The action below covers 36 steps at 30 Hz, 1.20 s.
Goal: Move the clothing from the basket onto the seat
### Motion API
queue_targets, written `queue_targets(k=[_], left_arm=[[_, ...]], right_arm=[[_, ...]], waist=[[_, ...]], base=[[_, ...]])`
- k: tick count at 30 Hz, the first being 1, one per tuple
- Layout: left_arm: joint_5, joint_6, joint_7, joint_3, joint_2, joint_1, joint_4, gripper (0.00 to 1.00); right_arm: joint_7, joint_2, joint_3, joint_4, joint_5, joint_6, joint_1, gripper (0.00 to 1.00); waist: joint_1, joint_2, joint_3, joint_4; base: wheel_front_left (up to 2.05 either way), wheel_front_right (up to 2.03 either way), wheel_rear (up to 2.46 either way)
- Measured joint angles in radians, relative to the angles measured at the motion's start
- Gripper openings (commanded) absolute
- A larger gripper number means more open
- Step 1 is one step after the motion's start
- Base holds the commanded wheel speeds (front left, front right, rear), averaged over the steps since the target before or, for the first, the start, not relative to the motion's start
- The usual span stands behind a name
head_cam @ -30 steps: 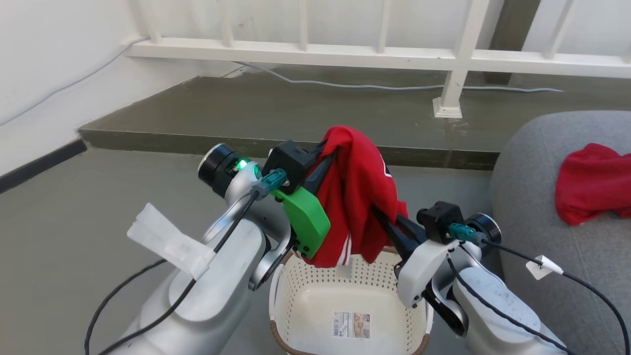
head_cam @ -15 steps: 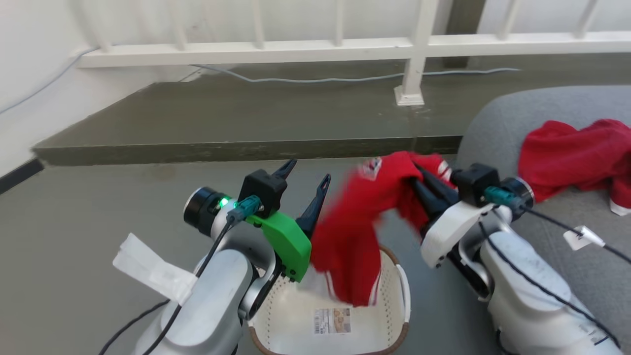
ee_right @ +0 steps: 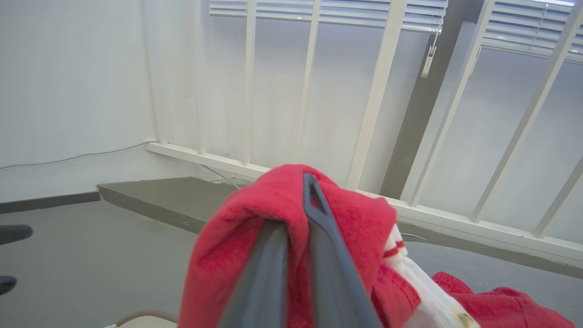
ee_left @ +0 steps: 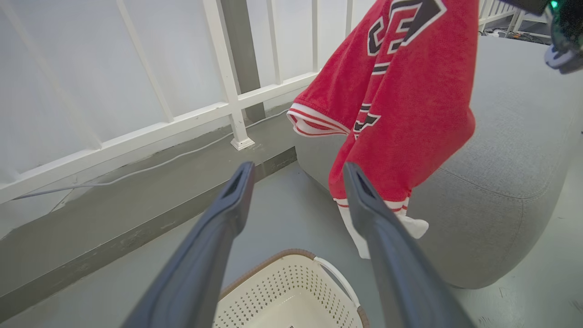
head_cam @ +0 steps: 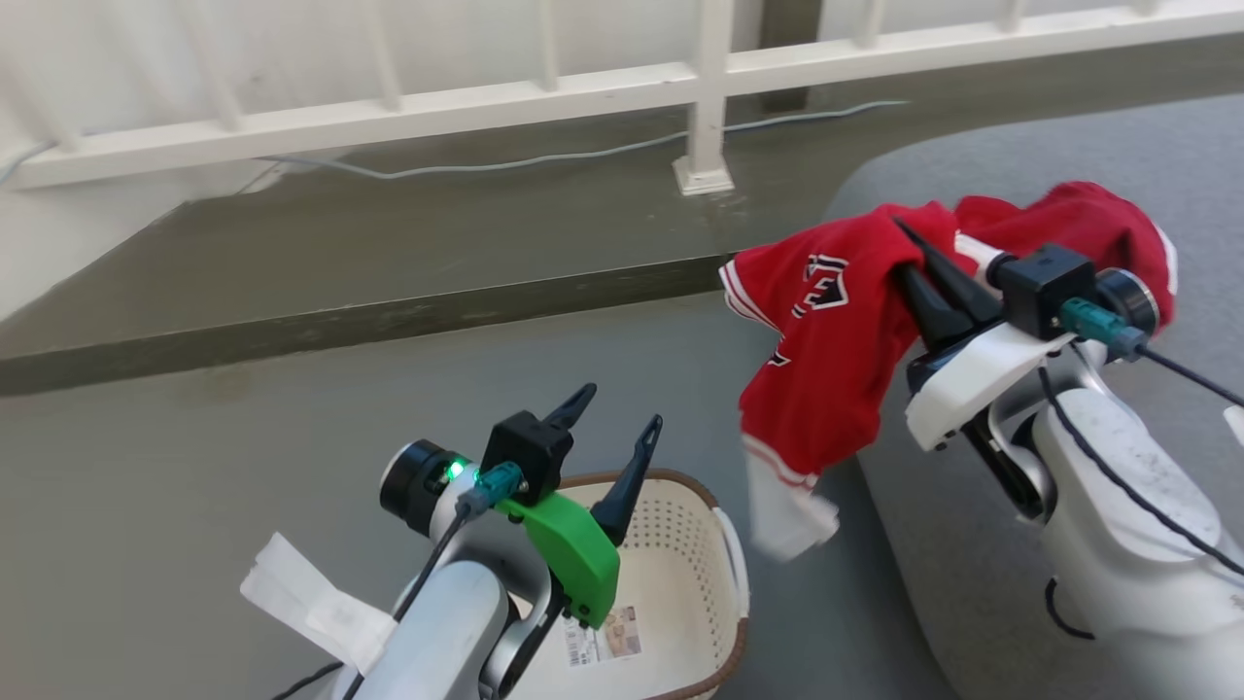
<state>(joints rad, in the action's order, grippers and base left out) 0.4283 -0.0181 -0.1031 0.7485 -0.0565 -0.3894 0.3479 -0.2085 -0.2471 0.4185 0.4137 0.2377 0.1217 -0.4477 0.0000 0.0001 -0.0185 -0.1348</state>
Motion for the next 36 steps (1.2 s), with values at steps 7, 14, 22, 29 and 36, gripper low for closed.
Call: queue_targets(k=[7,14,22,29,36], left_arm=[[0.009,-0.028,-0.012,0.045,0.002,0.038,0.011,1.00],[0.009,-0.035,-0.020,0.068,0.003,0.048,0.007,1.00],[0.008,-0.036,-0.034,0.079,0.004,0.047,-0.003,1.00],[0.008,-0.039,-0.036,0.090,0.005,0.046,-0.007,1.00],[0.007,-0.039,-0.034,0.105,0.006,0.024,-0.024,1.00]], right_arm=[[0.025,-0.034,-0.024,-0.054,0.000,0.000,-0.025,0.00],[0.049,-0.064,-0.038,-0.087,0.000,-0.001,-0.029,0.00],[0.079,-0.100,-0.062,-0.132,0.002,-0.008,-0.038,0.00],[0.095,-0.115,-0.085,-0.165,0.015,-0.010,-0.037,0.00],[0.095,-0.150,-0.139,-0.204,0.045,-0.030,-0.031,0.00]], waist=[[0.0000,0.0000,0.006,-0.084],[0.0000,0.0000,0.013,-0.151],[0.0000,0.0000,0.026,-0.246],[0.0000,0.0000,0.042,-0.329],[0.0000,0.0000,0.079,-0.390]], base=[[0.00,0.00,0.00],[0.00,0.00,0.00],[0.00,0.00,0.00],[0.00,0.00,0.00],[0.00,0.00,0.00]])
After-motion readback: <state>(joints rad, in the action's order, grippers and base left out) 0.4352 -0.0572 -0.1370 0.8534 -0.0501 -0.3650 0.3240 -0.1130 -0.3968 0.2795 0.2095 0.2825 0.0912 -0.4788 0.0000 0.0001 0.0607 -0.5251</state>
